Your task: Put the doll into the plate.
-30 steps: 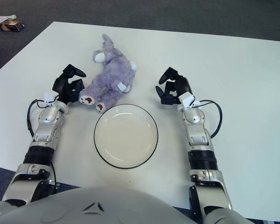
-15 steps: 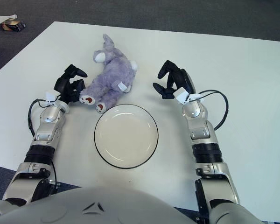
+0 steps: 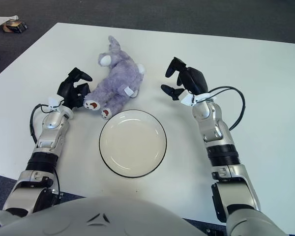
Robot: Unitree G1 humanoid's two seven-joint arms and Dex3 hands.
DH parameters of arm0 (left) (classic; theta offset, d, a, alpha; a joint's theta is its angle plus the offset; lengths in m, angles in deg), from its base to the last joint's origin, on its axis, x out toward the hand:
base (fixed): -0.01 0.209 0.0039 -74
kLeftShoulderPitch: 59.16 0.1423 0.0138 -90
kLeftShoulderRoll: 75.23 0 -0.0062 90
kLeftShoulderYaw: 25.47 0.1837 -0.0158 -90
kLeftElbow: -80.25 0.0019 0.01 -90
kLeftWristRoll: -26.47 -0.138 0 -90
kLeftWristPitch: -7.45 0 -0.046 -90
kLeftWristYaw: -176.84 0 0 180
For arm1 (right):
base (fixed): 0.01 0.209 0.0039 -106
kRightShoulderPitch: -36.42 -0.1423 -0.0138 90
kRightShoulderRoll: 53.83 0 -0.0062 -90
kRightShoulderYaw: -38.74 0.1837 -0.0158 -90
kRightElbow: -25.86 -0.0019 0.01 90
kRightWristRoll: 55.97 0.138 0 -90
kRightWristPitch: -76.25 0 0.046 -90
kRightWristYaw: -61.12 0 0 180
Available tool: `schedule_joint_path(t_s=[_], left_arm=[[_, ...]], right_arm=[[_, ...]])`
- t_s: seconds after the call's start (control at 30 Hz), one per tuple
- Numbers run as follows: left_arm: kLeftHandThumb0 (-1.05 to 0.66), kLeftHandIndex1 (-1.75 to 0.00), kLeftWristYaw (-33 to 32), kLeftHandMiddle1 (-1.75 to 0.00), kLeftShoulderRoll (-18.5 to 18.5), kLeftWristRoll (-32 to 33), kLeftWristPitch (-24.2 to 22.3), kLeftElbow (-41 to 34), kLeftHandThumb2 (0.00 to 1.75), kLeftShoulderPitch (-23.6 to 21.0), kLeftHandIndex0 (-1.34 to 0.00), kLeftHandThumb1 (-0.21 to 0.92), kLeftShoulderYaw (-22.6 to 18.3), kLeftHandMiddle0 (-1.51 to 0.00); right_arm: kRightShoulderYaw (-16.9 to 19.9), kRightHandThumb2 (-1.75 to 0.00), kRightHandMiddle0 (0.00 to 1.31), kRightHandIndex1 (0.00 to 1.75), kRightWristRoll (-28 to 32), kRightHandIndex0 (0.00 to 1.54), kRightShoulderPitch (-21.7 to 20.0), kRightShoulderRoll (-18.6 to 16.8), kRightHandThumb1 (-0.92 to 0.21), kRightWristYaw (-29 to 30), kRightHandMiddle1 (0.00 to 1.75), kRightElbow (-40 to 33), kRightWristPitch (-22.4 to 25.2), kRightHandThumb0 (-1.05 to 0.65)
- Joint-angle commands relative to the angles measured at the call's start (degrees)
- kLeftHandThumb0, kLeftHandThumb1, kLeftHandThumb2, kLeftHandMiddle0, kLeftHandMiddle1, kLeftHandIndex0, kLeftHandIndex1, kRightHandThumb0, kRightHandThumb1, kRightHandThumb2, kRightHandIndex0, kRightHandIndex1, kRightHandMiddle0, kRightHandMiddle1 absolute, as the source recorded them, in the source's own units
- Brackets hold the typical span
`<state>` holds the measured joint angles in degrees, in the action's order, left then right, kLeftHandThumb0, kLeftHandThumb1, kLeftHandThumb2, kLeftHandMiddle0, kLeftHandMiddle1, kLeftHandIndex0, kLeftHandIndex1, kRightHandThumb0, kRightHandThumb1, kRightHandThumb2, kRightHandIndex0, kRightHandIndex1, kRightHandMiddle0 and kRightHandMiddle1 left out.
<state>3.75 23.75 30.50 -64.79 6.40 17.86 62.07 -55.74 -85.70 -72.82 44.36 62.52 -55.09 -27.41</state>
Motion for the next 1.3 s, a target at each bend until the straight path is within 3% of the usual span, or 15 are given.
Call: schedule_joint_path(t_s=[0.0,0.4,0.5,0.63,0.7,0.9,1.07,1.27], left_arm=[[-0.38,-1.75,1.01,-1.75,1.62,1.25,-1.54,-1.18,0.87,4.02,-0.35,0.67,0.40,-0.97],[-0.39,-1.75,1.43,-1.75,-0.33,3.35,-16.75,-17.73,0.87,5.56,-0.35,0.67,0.76,-0.90],[-0.37,-1.75,2.64,-1.72,-2.36,3.86,-23.50,-23.00,0.68,5.92,-0.27,0.81,0.69,-0.77],[-0.36,-1.75,4.97,-1.61,-5.64,5.63,-33.04,-29.13,0.57,5.67,-0.21,0.89,0.04,-0.58],[-0.57,-1.57,5.74,-1.54,-6.67,6.39,-36.20,-30.71,0.75,5.34,-0.09,0.91,-0.13,-0.49],[-0.80,-1.37,11.09,-1.38,-12.69,10.71,-47.60,-33.47,0.89,0.07,-0.01,0.92,-1.46,-0.39],[-0.91,-1.27,14.24,-1.26,-16.20,11.79,-50.81,-32.81,0.95,-2.40,0.00,0.92,-2.01,-0.36],[-0.96,-1.18,16.36,-1.17,-18.62,11.81,-51.12,-32.02,0.98,-3.83,0.00,0.92,-2.02,-0.36]], right_arm=[[-0.74,-0.96,0.19,1.61,-1.31,0.50,-0.94,1.22,-0.59,0.67,1.75,0.88,-0.63,-0.01],[-1.91,-0.89,0.17,1.56,-2.48,0.50,-1.16,1.40,-0.63,1.28,1.75,2.73,-0.16,-0.01],[-2.30,-0.88,0.17,1.56,-3.06,0.49,-1.30,1.73,-0.64,1.59,1.75,3.68,-0.14,-0.01],[-2.85,-0.84,0.15,1.55,-4.23,0.48,-1.68,2.15,-0.67,2.16,1.75,4.91,-0.33,-0.01],[-2.99,-0.81,0.15,1.54,-4.54,0.47,-1.75,2.31,-0.69,2.37,1.75,5.32,-0.54,-0.01],[-4.14,-0.74,0.12,1.54,-5.76,0.44,-2.14,2.66,-0.74,2.89,1.75,7.53,-0.47,-0.01],[-5.12,-0.68,0.11,1.53,-7.01,0.42,-2.41,2.87,-0.78,4.21,1.75,9.25,-0.67,-0.01],[-6.27,-0.66,0.09,1.56,-8.47,0.40,-2.97,3.09,-0.80,5.33,1.75,11.26,-0.59,-0.01]])
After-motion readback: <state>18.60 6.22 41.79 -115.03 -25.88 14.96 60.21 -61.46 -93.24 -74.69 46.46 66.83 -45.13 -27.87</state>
